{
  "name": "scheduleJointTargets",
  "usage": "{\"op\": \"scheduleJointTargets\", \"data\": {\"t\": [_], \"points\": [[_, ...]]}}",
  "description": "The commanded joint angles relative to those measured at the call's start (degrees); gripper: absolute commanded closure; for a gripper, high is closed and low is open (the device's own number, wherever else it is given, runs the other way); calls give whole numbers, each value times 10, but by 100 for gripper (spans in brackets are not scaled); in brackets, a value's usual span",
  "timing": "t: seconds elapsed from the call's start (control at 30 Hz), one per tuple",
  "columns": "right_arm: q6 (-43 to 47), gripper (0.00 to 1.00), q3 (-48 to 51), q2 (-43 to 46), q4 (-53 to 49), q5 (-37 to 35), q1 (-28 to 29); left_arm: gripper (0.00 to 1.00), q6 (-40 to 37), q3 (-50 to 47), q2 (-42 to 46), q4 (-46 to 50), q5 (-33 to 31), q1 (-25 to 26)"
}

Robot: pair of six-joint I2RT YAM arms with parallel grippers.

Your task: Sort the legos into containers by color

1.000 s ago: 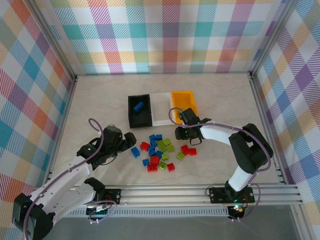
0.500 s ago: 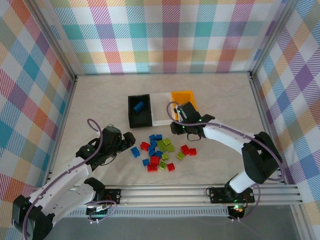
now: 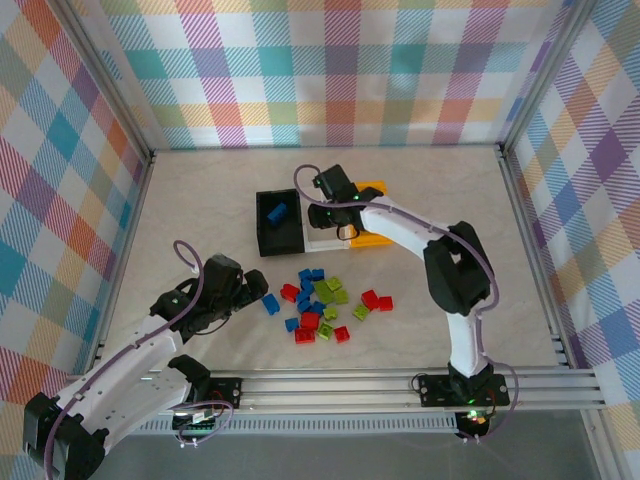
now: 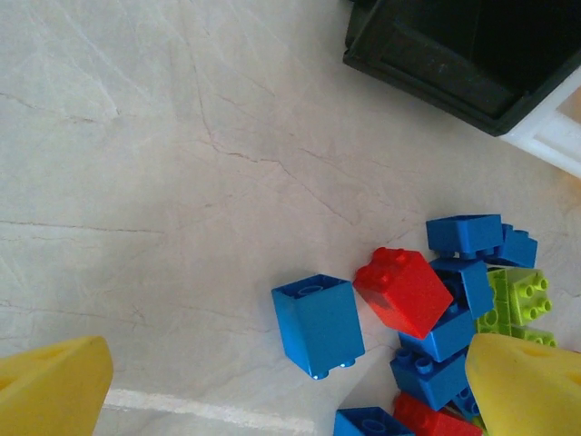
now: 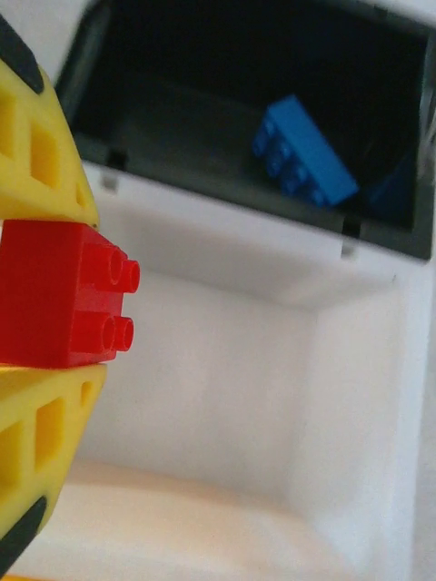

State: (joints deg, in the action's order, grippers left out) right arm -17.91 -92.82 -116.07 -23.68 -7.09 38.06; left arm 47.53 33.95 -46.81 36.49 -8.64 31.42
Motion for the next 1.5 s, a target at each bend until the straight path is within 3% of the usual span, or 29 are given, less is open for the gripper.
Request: {"op": "scheduleJointTargets", "data": {"t": [0.0, 0.2, 0.3, 0.43, 0.6, 0.97, 1.07, 1.2, 1.47], "points": [[-6, 62, -52, -10, -25, -20, -12, 0, -10, 14, -3, 25, -3, 1], [-8, 38, -76, -16, -33, 1, -15, 0, -22, 19, -28, 17, 8, 0], [-4, 34, -64, 12, -25, 7, -15, 0, -35, 28, -44, 14, 19, 0], [-7, 32, 1, 81, 6, 30, -14, 4, -50, 33, -79, -7, 50, 1], [-11, 32, 112, 170, 44, 37, -5, 18, -57, 35, -157, -65, 93, 7], [-19, 32, 271, 298, 73, 22, -5, 34, -71, 58, -290, -79, 84, 42], [-20, 32, 288, 313, 78, 20, -5, 40, -66, 52, -305, -80, 76, 45], [-21, 32, 297, 320, 81, 19, -5, 57, -59, 49, -310, -74, 65, 46], [-27, 32, 310, 328, 85, 21, -6, 76, -52, 67, -260, -36, 39, 46]]}}
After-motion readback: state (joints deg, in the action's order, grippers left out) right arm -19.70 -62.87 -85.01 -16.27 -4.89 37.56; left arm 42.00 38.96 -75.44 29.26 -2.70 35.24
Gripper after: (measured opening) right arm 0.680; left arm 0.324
